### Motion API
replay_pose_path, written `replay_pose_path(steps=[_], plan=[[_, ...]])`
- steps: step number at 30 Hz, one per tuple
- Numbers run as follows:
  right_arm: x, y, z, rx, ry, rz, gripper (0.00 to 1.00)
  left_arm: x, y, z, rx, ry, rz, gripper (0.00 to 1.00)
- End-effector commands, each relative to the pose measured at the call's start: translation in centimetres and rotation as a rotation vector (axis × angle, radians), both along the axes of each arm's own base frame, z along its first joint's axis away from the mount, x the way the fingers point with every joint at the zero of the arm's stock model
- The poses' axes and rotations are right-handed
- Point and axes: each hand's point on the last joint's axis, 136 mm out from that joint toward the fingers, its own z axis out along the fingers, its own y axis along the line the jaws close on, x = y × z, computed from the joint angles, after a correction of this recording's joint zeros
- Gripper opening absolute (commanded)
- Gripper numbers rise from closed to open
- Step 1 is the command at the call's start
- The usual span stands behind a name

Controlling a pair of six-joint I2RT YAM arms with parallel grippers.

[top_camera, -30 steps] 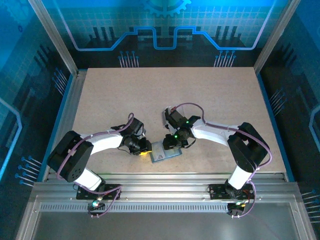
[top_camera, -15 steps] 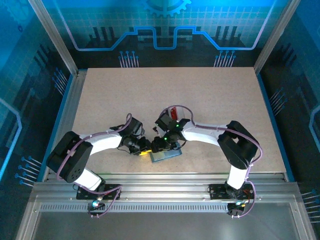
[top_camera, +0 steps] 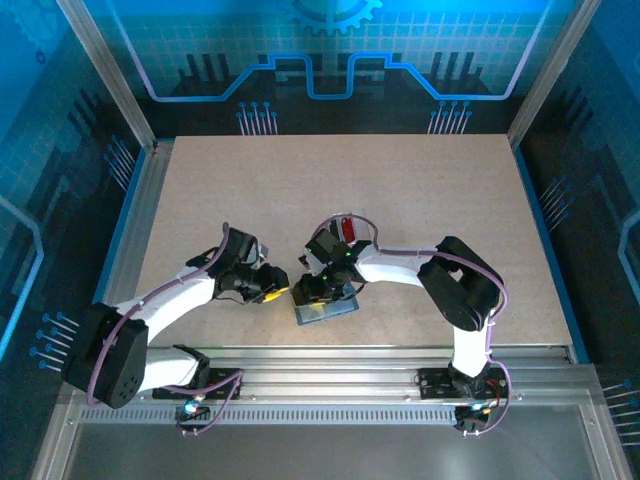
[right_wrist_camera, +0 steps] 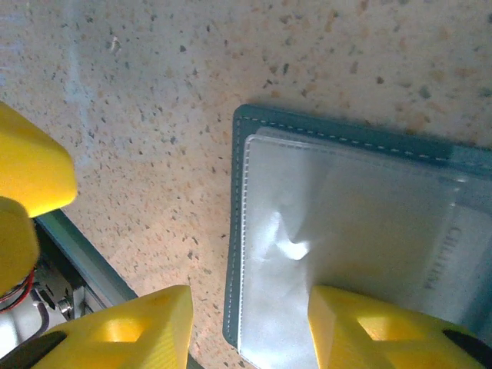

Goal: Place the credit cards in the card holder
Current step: Flip over the card slot in the card holder.

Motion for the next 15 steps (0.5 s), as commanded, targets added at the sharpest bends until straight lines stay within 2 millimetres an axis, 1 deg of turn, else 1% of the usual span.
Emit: replay_pose_path(steps=[1,7,10,15], plan=[[-0.2,0.0,0.7,-0.024,-0.024,0.025,0.47,-0.5,-0.2,0.7,-0.025,0.020,-0.023,0.37],[0.8,-1.8,3.6,-0.129,-0.134,0.054,0.50,0.0,-0.5,1.7,-0.037,-0.002,-0.029,0.39],[1.3,-2.2,4.8,-0.145,-0.166,0.067,0.51,0.2,-0.6,2.2,-0.042,-0.011,-0.030,0.40],[2.1,-2.6,6.1,-0.147,-0.193,0.067,0.52,0.5,-0.6,2.9,-0.040,-0.029,-0.036,0.41]])
